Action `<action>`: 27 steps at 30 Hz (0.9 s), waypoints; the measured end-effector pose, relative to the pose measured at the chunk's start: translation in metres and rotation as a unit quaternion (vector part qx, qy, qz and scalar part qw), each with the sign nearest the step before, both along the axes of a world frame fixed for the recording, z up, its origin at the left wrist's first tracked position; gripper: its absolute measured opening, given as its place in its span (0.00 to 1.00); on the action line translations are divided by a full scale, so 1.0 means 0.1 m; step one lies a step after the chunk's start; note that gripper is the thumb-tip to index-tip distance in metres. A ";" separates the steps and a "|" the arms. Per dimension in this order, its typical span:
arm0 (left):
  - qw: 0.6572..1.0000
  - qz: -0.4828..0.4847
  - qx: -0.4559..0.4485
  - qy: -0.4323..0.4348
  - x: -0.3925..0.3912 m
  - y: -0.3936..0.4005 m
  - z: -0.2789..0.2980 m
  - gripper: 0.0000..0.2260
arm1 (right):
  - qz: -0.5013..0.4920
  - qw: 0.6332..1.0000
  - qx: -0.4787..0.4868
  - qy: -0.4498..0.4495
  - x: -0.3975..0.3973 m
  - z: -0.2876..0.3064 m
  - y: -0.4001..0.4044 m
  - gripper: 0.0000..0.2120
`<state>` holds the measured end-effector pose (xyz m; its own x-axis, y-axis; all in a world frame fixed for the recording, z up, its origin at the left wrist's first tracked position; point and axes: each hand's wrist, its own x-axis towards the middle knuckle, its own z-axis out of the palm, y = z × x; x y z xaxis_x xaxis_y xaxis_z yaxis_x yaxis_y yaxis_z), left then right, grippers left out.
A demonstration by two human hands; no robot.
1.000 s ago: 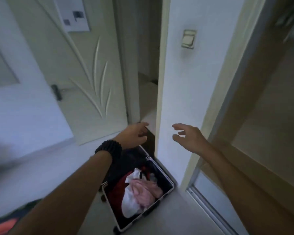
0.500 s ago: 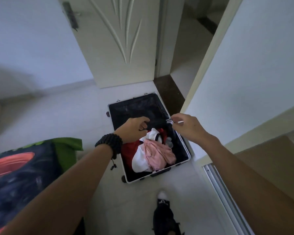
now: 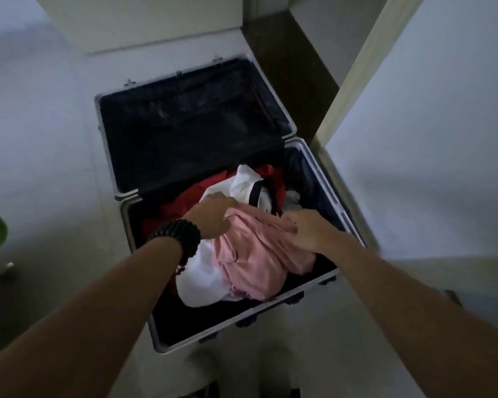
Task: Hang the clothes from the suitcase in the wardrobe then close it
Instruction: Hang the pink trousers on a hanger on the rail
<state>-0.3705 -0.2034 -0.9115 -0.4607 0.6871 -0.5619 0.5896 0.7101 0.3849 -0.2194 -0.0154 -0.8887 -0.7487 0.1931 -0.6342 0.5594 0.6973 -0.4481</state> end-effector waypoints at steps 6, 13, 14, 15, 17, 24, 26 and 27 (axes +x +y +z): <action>0.999 0.009 -0.046 -0.026 -0.23 0.14 -1.39 0.26 | 0.081 0.991 0.081 -0.065 -0.12 -1.84 0.12 0.31; 1.000 -0.029 -0.013 -0.003 -0.26 0.13 -1.00 0.08 | 0.047 0.988 0.146 0.013 -0.01 -1.40 0.21 0.12; 0.999 -0.024 0.001 -0.030 -0.24 0.14 -0.75 0.07 | 0.039 0.987 0.157 0.022 0.04 -1.14 0.24 0.11; 0.999 -0.028 0.011 -0.044 -0.23 0.16 -0.47 0.07 | 0.033 0.985 0.165 0.039 0.10 -0.86 0.28 0.09; 0.997 -0.063 0.018 -0.041 -0.19 0.23 0.18 0.06 | 0.014 0.984 0.166 0.064 0.21 -0.23 0.37 0.07; 0.984 -0.168 0.063 -0.003 0.02 0.86 3.17 0.19 | -0.033 0.968 0.234 0.082 0.57 2.83 0.74 0.09; 0.976 -0.192 0.103 0.000 0.13 1.16 4.25 0.20 | -0.060 0.947 0.299 0.098 0.83 3.90 0.95 0.09; 0.968 -0.222 0.114 0.001 0.21 1.32 4.76 0.20 | -0.085 0.932 0.333 0.116 1.01 4.40 1.04 0.10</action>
